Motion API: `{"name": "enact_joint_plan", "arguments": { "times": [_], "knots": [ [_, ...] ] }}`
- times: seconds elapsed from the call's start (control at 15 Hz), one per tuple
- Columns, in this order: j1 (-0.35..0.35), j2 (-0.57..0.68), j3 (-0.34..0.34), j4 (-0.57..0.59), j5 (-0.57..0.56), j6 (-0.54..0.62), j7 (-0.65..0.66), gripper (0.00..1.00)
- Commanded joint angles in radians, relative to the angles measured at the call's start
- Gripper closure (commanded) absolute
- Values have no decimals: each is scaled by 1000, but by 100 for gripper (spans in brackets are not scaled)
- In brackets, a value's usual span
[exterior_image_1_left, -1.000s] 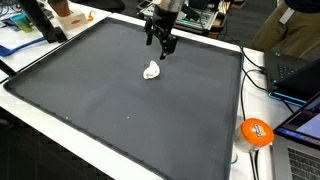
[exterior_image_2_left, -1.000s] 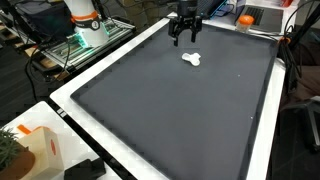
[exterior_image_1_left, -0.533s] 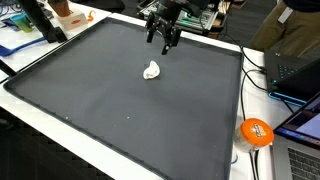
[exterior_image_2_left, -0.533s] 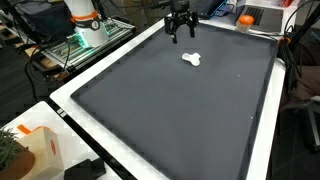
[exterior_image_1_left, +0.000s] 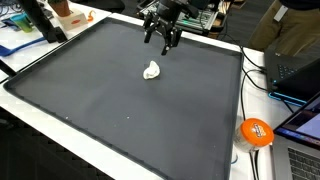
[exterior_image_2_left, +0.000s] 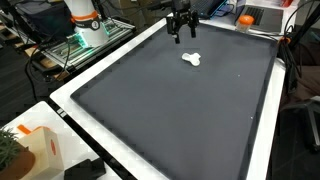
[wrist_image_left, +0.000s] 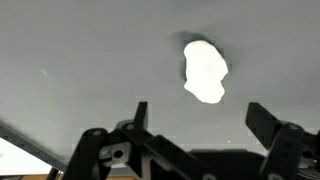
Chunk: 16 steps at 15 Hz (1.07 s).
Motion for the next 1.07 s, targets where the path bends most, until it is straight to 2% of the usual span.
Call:
{"name": "enact_joint_plan", "arguments": {
  "times": [0.0,0.33,0.53,0.73,0.8,0.87,1.0],
  "knots": [
    [-11,-10,-38,-33,-196,108,25,0],
    [-51,12,-117,-21,-511,358,140,0],
    [-79,40,-142,-15,-605,485,122,0],
    [-101,64,-152,-7,-620,555,105,0],
    [-86,40,-144,-19,-595,507,108,0],
    [-229,28,-2,-61,-431,493,-73,0],
    [-234,37,-2,-56,-432,501,-73,0]
  ]
}}
